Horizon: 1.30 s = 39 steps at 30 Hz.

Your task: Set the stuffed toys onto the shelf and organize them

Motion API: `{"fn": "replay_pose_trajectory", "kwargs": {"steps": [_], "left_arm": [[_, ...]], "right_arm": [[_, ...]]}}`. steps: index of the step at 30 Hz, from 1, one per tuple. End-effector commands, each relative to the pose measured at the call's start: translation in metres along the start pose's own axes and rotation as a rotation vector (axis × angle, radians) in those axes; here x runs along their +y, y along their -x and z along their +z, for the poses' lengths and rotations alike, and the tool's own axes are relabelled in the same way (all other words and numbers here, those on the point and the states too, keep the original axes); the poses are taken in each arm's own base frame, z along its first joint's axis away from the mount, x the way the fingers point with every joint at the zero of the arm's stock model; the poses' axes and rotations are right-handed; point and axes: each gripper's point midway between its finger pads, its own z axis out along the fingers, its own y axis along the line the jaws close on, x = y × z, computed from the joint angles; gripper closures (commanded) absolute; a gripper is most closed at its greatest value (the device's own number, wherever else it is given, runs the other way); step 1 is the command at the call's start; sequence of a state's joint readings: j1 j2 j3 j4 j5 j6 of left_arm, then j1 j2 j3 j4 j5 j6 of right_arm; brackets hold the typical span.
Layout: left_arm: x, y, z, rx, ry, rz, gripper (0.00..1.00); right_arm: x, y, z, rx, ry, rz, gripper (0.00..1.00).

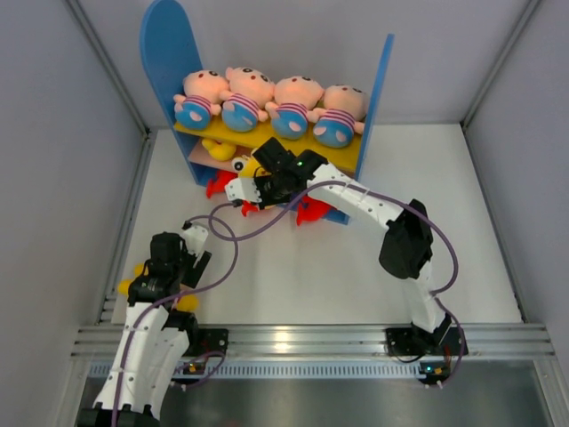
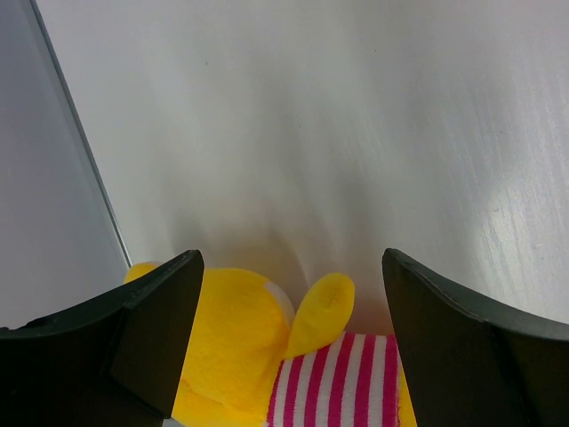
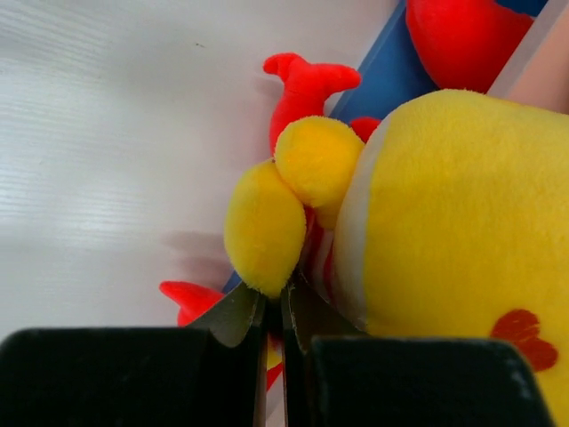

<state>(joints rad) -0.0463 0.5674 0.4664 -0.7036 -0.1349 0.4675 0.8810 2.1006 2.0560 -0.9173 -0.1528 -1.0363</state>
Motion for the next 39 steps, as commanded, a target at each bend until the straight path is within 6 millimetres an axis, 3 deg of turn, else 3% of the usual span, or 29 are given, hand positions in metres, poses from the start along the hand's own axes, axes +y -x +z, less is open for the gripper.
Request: {"fn": "replay_pose_trajectory", "kwargs": {"steps": [1,11,15,22,24,27,30,34,39], "left_arm": [[-0.001,0.001,0.002,-0.011,-0.003,-0.001,0.12],[0.000,0.001,0.001,-0.014,0.000,-0.001,0.12],[0.000,0.002,0.001,-0.017,-0.002,0.000,0.12],[0.000,0.001,0.001,-0.015,0.001,-0.002,0.12],[0.000,0.002,0.001,-0.017,0.002,-0.002,0.12],[0.000,0.001,0.001,-0.015,-0.001,-0.003,0.12],[0.000,0.001,0.001,-0.015,-0.001,-0.001,0.12],[0.000,0.001,0.001,-0.015,-0.001,-0.001,0.12],[0.000,0.002,0.001,-0.018,-0.001,-0.002,0.12]], "right_arm": [[-0.011,0.032,-0.037,-0.095,-0.074,-0.011,1.00],[-0.008,0.051,-0.049,-0.190,-0.042,0.068,1.00],[-0.030,0.044,-0.054,-0.162,-0.145,0.087,1.00],[-0.069,0.039,-0.041,-0.164,-0.239,0.164,1.00],[-0.098,0.032,-0.050,-0.173,-0.353,0.228,0.99],[-0.110,0.030,-0.049,-0.190,-0.418,0.253,0.96],[-0.110,0.031,-0.043,-0.198,-0.420,0.247,0.93],[-0.114,0.018,-0.033,-0.142,-0.439,0.224,0.92],[-0.123,0.004,-0.029,-0.100,-0.493,0.235,0.83]]}}
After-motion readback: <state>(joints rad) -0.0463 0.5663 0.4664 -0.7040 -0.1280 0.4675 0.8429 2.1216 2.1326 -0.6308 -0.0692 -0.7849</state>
